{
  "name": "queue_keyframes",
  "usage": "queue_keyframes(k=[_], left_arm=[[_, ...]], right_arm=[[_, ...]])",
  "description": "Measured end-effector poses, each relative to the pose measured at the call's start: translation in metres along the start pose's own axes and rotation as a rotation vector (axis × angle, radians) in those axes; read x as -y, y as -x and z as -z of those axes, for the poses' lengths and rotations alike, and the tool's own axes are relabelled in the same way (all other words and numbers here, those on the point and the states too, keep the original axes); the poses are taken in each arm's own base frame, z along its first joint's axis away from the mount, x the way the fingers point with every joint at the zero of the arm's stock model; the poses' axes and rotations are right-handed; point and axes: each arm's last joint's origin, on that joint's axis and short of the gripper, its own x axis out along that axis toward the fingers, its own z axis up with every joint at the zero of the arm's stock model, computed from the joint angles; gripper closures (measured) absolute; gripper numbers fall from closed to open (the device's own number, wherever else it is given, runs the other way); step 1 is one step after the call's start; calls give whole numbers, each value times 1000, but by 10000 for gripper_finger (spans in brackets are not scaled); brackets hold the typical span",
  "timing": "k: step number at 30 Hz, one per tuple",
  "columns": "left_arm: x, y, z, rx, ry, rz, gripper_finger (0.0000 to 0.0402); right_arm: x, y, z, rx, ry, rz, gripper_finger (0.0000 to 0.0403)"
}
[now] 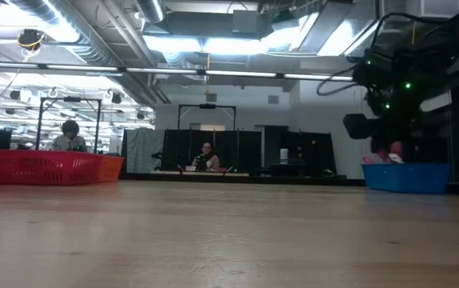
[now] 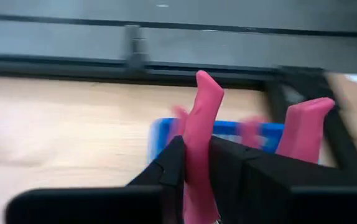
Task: Pick & Place School Supplies
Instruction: Put the red pliers into the blue bin, then return to Home Position
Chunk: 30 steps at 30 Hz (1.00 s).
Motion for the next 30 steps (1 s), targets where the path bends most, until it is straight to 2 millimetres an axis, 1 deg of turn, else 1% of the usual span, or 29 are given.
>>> queue_keyframes(k=[1,3,6,8,10,13,15,17,19,22,25,26,30], left_arm=[[-1,1,0,-3,-3,-8,271],[-4,3,0,5,-10,-48,250],[-8,7,0,17,-39,-85,217],[-10,10,-1,24,-71,-105,200],[-12,12,-1,26,-98,-135,190],[-15,12,-3,31,-129,-151,186],[-16,9,-1,38,-161,-137,189],[-19,-2,7,60,-194,-103,193],[-26,-16,21,105,-206,-43,198],[-52,-39,51,150,-170,16,207],[-83,-53,81,151,-120,71,218],[-92,-57,86,144,-119,84,221],[-126,-72,110,11,-160,75,230]], right_arm=[[-2,0,-2,6,11,-49,332],[-5,1,-4,23,9,-129,282],[-4,3,-3,19,-12,-178,210],[-3,6,-3,11,-17,-212,176],[1,11,-3,4,-19,-231,157],[9,23,-6,15,-49,-251,151],[12,36,-10,41,-73,-337,155],[14,50,-12,63,-91,-436,163],[19,65,-12,71,-119,-535,170],[26,87,-9,78,-165,-678,181],[33,103,-8,104,-218,-790,189],[35,108,-8,112,-230,-814,191],[41,119,-6,130,-265,-881,196]])
